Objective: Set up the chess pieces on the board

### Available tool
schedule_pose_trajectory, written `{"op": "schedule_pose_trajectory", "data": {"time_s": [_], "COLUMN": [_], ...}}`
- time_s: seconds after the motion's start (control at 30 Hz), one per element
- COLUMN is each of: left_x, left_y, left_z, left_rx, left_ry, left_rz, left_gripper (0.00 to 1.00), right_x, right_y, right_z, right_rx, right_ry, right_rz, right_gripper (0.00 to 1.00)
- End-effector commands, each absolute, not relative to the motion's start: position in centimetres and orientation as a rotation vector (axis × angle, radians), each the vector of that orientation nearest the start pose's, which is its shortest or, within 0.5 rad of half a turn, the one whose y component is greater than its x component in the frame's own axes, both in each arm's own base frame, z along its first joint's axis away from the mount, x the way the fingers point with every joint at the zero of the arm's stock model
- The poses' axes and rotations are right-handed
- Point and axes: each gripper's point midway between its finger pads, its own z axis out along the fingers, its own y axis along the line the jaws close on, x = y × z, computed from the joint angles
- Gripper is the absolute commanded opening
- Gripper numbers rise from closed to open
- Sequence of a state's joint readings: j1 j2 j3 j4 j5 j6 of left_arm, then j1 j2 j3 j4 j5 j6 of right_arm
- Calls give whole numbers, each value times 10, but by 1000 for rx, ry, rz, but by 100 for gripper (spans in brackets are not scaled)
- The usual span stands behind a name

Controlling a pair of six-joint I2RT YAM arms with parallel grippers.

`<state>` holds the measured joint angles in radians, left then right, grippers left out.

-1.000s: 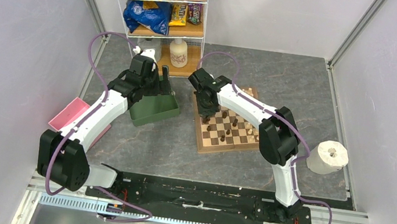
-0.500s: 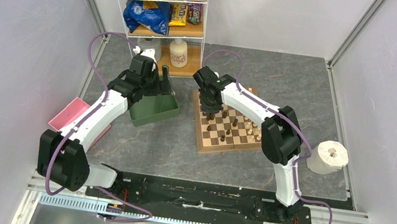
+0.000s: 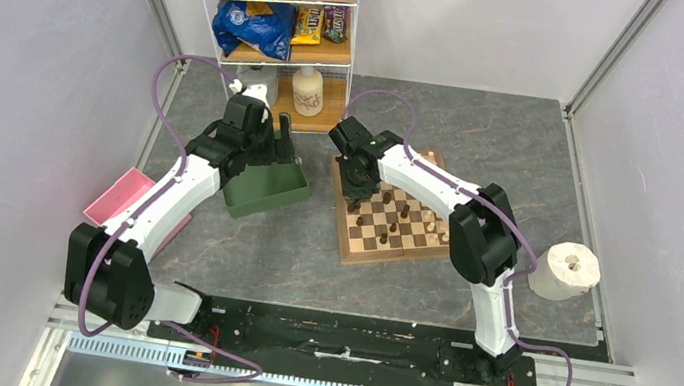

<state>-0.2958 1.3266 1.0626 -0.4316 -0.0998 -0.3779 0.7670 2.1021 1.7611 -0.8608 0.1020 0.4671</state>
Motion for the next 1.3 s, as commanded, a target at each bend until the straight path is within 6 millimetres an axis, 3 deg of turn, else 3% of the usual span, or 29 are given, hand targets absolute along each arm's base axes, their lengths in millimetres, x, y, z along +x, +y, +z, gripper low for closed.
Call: {"op": "schedule_pose_trajectory", "data": {"time_s": [0.0,0.2,0.5,0.7,0.93,1.27], "left_x": [367,367,368,367,368,368], "left_y": [-110,-110,-110,-110,-111,-110], "left_z": [184,184,183,183,182,182], "left_rx": [-174,-171,-172,-172,-173,-172], "left_ry": [2220,2221,2222,2224,2227,2228], "left_rz": [-278,-278,-277,-276,-282,-281], "left_gripper": [93,93,93,93,93,93], "right_x": [326,315,326,326,325,328], "right_y": [320,323,309,308,310,305], "right_z": [64,62,59,58,62,65], "right_rx": [-401,-443,-394,-398,-416,-405], "right_ry": [2764,2792,2754,2758,2753,2737], "right_rz": [177,205,65,60,87,49], "right_gripper": [9,8,12,12,20,14]}}
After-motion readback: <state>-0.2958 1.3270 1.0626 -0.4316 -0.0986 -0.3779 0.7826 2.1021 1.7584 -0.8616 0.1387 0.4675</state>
